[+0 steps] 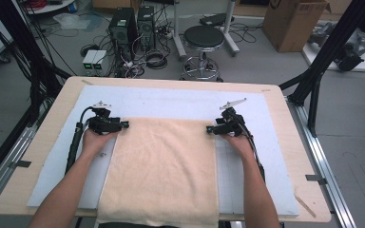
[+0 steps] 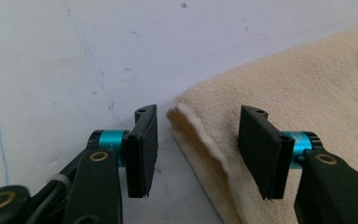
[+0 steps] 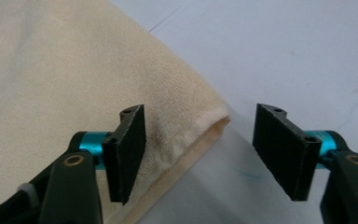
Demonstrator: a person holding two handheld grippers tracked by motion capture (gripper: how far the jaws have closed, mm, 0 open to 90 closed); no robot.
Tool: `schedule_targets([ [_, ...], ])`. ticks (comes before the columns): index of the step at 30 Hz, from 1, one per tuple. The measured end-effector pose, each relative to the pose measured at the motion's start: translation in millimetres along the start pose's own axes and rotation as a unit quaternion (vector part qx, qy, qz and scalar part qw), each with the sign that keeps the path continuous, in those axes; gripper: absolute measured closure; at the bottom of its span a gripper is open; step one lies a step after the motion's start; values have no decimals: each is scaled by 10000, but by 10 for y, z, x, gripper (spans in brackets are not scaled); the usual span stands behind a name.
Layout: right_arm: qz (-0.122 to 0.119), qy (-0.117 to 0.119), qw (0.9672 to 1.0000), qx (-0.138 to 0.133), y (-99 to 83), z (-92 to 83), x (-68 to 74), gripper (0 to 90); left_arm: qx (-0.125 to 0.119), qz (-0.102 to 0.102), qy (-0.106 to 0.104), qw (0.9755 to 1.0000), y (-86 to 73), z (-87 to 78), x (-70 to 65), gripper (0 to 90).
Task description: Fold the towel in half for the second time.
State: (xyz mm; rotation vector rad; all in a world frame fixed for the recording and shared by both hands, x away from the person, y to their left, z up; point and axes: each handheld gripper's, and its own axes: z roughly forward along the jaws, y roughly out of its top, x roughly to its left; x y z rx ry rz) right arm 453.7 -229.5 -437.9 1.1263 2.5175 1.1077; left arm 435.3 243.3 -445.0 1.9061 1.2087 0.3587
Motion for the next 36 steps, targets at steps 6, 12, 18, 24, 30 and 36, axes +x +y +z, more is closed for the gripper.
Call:
schedule_targets([
  [6, -4, 17, 10000, -23, 7, 22, 4, 437, -25, -72, 101, 9999, 11, 12, 3, 532],
  [12, -44, 73, 10000, -7, 21, 32, 13, 516, -102, -133, 207, 9996, 16, 18, 6, 564],
  [18, 17, 115, 9999, -56, 32, 39, -16, 490, -246, -369, 307, 9985, 23, 38, 45, 499],
  [24, -103, 125, 9999, -28, 73, 84, -1, 724, -219, -122, 219, 9994, 24, 78, -1, 716],
  [30, -140, 73, 9998, 134, 216, 81, 25, 852, -208, -156, 399, 9989, 113, 69, -17, 843],
  [36, -112, -190, 9997, -54, 452, -63, -9, 855, -465, 44, 562, 9973, 406, -39, -61, 847],
])
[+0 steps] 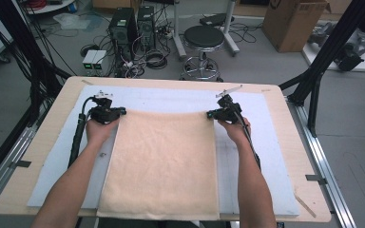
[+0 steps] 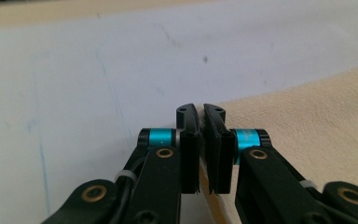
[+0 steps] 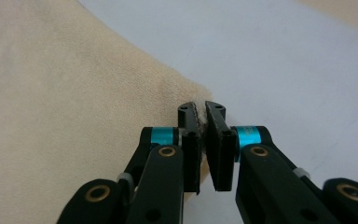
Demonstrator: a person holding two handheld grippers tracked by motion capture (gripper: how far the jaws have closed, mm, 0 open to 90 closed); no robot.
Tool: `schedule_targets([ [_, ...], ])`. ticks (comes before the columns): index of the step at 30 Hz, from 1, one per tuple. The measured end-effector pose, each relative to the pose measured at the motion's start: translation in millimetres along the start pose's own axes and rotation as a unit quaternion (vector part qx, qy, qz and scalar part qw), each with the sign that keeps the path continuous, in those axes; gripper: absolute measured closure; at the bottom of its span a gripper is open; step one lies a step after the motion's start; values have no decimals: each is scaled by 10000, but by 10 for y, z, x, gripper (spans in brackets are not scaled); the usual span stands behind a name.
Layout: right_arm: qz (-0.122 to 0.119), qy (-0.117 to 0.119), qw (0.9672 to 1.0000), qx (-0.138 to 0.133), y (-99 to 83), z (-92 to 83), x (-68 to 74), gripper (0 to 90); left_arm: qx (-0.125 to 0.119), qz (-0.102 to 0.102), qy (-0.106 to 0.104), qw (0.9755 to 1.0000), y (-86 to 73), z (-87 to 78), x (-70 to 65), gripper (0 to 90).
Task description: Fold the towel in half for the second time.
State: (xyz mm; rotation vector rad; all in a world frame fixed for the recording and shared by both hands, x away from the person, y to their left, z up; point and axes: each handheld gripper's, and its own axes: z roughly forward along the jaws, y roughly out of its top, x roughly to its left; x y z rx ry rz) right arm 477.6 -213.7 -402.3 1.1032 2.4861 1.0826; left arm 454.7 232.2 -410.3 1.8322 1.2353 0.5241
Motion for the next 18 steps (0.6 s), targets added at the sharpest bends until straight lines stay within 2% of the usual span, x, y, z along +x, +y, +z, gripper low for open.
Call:
schedule_targets([
  [1, -83, -91, 9998, -149, 34, -35, 5, 856, -41, 37, 38, 10000, 58, -20, 0, 847],
  [4, 43, -183, 9983, -554, 71, -129, -33, 856, -253, 65, 34, 9997, 219, -84, 3, 849],
  [6, 167, -152, 9982, -558, 113, -170, -66, 856, -374, 190, 73, 9991, 319, -121, -19, 849],
  [8, 42, -236, 9974, -685, 191, -241, -47, 856, -482, 234, 132, 9985, 405, -158, -23, 849],
  [11, 22, -264, 9959, -865, 343, -366, -44, 856, -723, 250, 153, 9970, 528, -235, 3, 849],
  [13, -86, -324, 9942, -1026, 456, -456, -37, 855, -803, 250, 138, 9964, 612, -294, 18, 849],
  [15, -95, -323, 9928, -1151, 545, -525, -25, 855, -921, 289, 163, 9952, 655, -344, 23, 849],
  [18, -111, -284, 9925, -1187, 573, -540, -11, 855, -971, 275, 130, 9948, 648, -377, 39, 849],
])
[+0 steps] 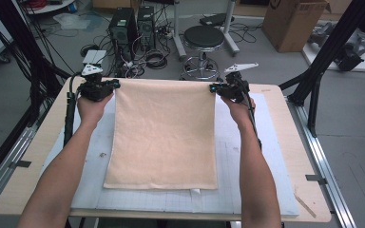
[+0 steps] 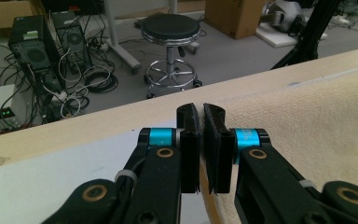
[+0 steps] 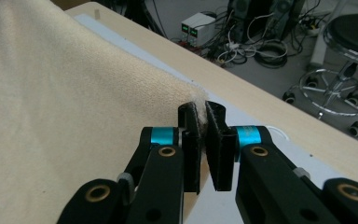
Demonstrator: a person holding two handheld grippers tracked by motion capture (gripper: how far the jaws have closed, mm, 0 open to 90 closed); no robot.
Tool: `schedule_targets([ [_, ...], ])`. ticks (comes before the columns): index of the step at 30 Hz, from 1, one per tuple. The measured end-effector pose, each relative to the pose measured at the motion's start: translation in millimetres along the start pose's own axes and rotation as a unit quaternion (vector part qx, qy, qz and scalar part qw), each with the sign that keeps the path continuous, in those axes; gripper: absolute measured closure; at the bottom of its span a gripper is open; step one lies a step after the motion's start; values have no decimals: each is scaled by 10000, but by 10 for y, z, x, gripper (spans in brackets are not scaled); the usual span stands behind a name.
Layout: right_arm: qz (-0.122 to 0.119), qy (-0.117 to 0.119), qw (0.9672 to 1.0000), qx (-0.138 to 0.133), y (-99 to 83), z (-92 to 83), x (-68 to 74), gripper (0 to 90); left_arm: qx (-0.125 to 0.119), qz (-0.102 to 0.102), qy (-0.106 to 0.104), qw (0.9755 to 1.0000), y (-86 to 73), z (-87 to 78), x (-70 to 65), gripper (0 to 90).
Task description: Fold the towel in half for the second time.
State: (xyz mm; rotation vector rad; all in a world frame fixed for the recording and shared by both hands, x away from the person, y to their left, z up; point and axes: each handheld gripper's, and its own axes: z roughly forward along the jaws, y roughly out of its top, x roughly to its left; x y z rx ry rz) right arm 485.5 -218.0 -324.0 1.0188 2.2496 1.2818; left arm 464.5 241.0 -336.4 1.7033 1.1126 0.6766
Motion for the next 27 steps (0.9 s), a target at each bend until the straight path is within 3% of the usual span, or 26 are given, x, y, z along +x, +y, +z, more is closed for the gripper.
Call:
schedule_targets([
  [6, 174, 193, 9994, 216, -73, 32, 11, 855, -28, 30, -100, 9999, -130, -54, -19, 849],
  [12, 92, 478, 9988, 89, -53, -66, 82, 856, -210, -44, -281, 9994, -243, -180, -2, 849],
  [17, 9, 580, 9983, 20, -207, -164, 124, 856, -325, 24, -517, 9981, -301, -281, -33, 849],
  [27, 30, 797, 9968, -53, -400, -260, 170, 855, -368, 116, -661, 9971, -396, -393, -84, 849],
])
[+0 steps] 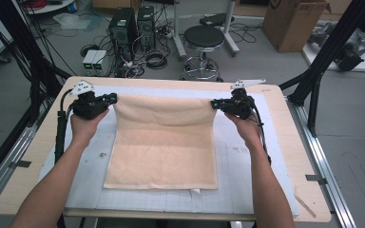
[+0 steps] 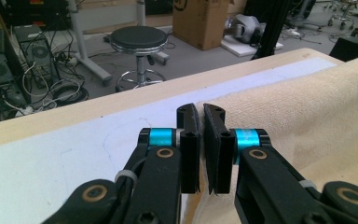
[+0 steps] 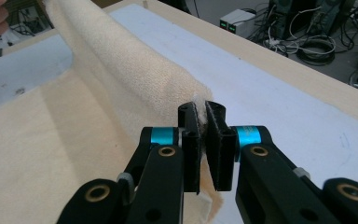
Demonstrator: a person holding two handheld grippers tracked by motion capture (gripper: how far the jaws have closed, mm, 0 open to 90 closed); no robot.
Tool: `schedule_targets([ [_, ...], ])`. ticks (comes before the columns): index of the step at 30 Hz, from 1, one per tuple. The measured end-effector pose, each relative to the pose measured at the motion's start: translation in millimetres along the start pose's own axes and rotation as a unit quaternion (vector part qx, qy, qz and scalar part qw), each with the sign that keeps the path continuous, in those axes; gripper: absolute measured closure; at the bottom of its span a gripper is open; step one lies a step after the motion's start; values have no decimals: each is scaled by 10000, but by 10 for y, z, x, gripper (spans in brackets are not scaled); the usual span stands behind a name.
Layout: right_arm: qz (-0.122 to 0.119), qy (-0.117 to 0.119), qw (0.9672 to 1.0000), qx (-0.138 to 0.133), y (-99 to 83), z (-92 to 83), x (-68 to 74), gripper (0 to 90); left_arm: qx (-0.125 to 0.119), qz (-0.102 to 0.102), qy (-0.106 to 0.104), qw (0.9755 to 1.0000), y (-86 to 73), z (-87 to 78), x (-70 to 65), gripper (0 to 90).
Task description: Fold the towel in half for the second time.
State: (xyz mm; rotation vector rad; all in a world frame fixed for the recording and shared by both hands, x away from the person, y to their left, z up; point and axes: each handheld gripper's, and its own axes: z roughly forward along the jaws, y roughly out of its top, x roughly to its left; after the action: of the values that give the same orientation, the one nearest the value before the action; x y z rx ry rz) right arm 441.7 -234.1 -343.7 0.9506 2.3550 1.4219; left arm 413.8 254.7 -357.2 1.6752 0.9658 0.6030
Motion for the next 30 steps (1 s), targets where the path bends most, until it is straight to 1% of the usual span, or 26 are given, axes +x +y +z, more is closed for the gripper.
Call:
schedule_targets([
  [3, -28, 55, 10000, -22, -26, -18, 22, 855, -1, 19, -34, 10000, -28, -38, -5, 849],
  [5, -37, 105, 9999, -46, -47, -29, 43, 854, -19, -20, -83, 10000, -53, -65, -13, 849],
  [6, -78, 108, 9999, -57, -57, -29, 42, 854, 23, 28, -106, 9999, -58, -74, -16, 849],
  [7, -70, 115, 9999, -50, -69, -34, 52, 855, 49, 63, -115, 9999, -62, -86, -28, 849],
  [8, -78, 134, 9999, -34, -78, -37, 57, 854, 17, 91, -106, 9999, -69, -97, -45, 848],
  [10, -49, 172, 9998, -27, -96, -49, 72, 854, 24, 94, -151, 9998, -86, -124, -60, 848],
  [11, -83, 180, 9998, -63, -106, -54, 81, 854, 33, 101, -158, 9998, -98, -137, -65, 848],
  [13, -70, 210, 9997, -62, -123, -66, 106, 855, 14, 87, -169, 9998, -132, -165, -72, 848],
  [15, -124, 237, 9996, -81, -143, -75, 129, 854, -15, 74, -187, 9998, -164, -195, -78, 848],
  [17, -128, 269, 9995, -59, -154, -90, 150, 854, -24, 80, -229, 9997, -190, -228, -85, 849],
  [20, -217, 299, 9993, -82, -170, -113, 183, 854, -38, 84, -276, 9996, -224, -271, -100, 848],
  [21, -203, 306, 9993, -44, -175, -124, 198, 854, -49, 75, -283, 9996, -235, -286, -108, 849],
  [25, -223, 357, 9991, -80, -213, -143, 229, 854, -82, 104, -339, 9993, -272, -342, -124, 850],
  [29, -241, 382, 9990, -14, -254, -142, 265, 854, -47, 112, -406, 9991, -303, -373, -144, 850],
  [30, -267, 378, 9989, -52, -261, -139, 268, 854, -29, 117, -427, 9990, -311, -380, -145, 850],
])
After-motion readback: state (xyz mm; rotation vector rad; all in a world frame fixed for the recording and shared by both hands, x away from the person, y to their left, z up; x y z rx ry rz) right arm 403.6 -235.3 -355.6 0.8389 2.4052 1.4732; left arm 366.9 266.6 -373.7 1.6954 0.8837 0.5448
